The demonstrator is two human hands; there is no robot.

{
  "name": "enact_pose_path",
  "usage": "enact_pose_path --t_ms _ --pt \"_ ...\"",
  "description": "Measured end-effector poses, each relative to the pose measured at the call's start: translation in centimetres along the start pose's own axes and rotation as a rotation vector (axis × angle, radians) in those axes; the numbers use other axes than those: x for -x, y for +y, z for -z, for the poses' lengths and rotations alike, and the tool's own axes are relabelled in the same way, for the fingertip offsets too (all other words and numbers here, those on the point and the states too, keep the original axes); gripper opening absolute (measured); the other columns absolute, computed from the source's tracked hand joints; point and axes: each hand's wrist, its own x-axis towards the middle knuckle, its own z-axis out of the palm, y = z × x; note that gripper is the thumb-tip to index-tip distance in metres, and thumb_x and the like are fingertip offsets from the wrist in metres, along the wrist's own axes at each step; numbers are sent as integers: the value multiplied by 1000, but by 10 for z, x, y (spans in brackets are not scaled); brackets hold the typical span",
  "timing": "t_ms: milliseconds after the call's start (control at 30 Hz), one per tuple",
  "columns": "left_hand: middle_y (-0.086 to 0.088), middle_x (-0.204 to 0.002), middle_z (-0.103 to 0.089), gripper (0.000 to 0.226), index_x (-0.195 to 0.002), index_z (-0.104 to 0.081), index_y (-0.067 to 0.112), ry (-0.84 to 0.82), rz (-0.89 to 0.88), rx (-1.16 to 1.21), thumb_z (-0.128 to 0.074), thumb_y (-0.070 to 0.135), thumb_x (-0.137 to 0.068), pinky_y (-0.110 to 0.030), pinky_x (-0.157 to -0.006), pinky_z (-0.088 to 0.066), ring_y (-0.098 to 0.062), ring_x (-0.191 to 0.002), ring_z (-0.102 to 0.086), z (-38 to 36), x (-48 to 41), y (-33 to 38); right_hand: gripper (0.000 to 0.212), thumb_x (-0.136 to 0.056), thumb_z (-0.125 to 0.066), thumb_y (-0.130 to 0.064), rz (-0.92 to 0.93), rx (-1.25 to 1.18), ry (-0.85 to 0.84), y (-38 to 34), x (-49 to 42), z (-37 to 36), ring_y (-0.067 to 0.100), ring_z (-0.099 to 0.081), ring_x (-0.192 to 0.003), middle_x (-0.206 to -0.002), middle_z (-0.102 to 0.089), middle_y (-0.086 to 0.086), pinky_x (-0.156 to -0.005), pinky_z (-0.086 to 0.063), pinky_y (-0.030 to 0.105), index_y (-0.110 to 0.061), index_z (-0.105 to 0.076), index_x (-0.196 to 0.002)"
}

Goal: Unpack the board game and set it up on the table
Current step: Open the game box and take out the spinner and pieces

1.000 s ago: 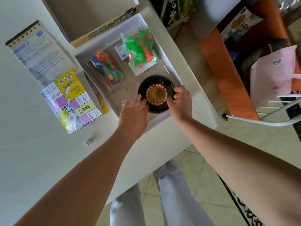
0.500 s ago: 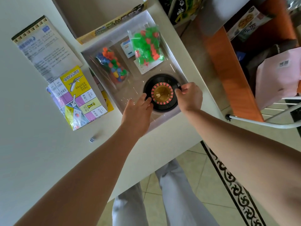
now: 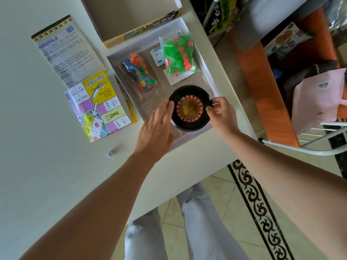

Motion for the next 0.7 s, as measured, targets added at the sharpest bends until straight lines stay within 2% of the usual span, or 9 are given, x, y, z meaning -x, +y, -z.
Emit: enact_pose_path --t_ms 100,133,167,267,400,533,700 --pt "-12 -138 -37 73 -144 -29 7 55 266 122 -62 7 -80 -43 -74 -50 -34 -94 -59 10 19 -5 23 -89 -61 -12 38 6 -63 -11 17 -6 10 -58 -78 -93 -64 4 -62 -39 0 -5 -58 -111" --pt "-12 -132 -40 66 -141 -32 8 58 343 113 -61 8 -82 -43 -72 -49 -34 -92 -59 13 27 -9 23 -89 -61 -12 45 4 -97 -14 23 -10 11 -59 -79 -95 -65 5 -64 -41 1 -5 -57 -111" --pt "-11 -127 -43 59 -137 -37 8 63 392 88 -59 8 -83 -42 -72 -48 -33 -94 -58 15 38 -14 23 -89 -61 -13 53 -2 -135 -18 31 -15 12 -60 -80 -96 -65 6 -67 -44 5 -5 -56 -111" --pt "-9 -115 -49 39 -122 -49 10 37 477 42 -55 7 -84 -39 -72 -43 -29 -99 -55 17 76 -33 25 -89 -61 -16 65 23 -243 -25 56 -33 19 -63 -88 -99 -66 8 -80 -52 29 -6 -56 -111" --pt "-7 -110 -48 24 -109 -59 13 -46 646 17 -54 9 -86 -35 -72 -40 -26 -101 -52 10 125 -64 26 -90 -59 -18 103 72 -356 -27 94 -66 20 -64 -90 -100 -67 7 -84 -53 40 -7 -56 -112" --pt "-8 -118 -50 27 -116 -57 14 -95 696 32 -54 12 -89 -34 -74 -40 -26 -104 -54 1 155 -88 27 -89 -59 -17 90 127 -397 -21 124 -100 22 -63 -94 -104 -68 8 -85 -51 38 -7 -57 -115" --pt "-5 -118 -56 33 -123 -52 18 -141 639 179 -54 15 -90 -36 -80 -47 -25 -104 -58 -12 174 -113 26 -92 -56 -16 51 282 -368 -10 138 -134 25 -62 -98 -107 -66 9 -82 -47 33 -8 -56 -116"
